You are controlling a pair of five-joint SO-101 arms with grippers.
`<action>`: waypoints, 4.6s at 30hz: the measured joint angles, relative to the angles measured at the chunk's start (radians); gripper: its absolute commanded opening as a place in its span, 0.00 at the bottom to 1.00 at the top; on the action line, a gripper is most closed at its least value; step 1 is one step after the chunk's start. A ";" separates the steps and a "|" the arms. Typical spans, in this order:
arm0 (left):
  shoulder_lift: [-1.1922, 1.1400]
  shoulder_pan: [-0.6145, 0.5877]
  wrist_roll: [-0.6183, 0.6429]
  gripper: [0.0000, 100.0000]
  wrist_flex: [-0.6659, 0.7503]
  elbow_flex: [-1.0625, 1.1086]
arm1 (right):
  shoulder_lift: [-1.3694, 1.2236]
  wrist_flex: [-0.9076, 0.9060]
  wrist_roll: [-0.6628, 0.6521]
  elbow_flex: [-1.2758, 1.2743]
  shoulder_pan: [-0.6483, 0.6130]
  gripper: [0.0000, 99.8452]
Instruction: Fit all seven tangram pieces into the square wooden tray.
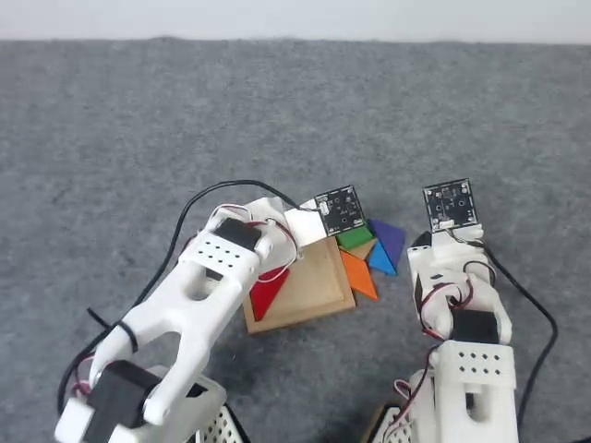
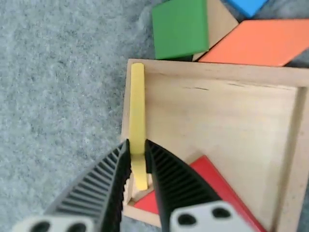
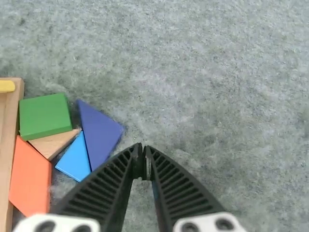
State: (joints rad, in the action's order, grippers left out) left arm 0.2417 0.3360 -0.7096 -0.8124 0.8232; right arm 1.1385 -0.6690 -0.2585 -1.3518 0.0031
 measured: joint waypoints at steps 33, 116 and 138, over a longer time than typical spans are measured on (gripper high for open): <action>-0.029 -0.072 0.086 0.25 -0.092 -0.014 | 0.000 0.000 0.000 0.000 0.000 0.01; 1.547 -0.724 0.126 0.18 -0.313 0.875 | -1.542 -0.580 0.675 1.427 -0.629 0.01; 1.547 -0.724 0.126 0.18 -0.313 0.875 | -1.763 -0.830 0.585 1.803 -0.618 0.20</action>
State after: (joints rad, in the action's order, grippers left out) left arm 1.7883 -0.3882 -0.5838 -1.1254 1.6978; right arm -0.6245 -1.4991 0.3261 0.4511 -0.6153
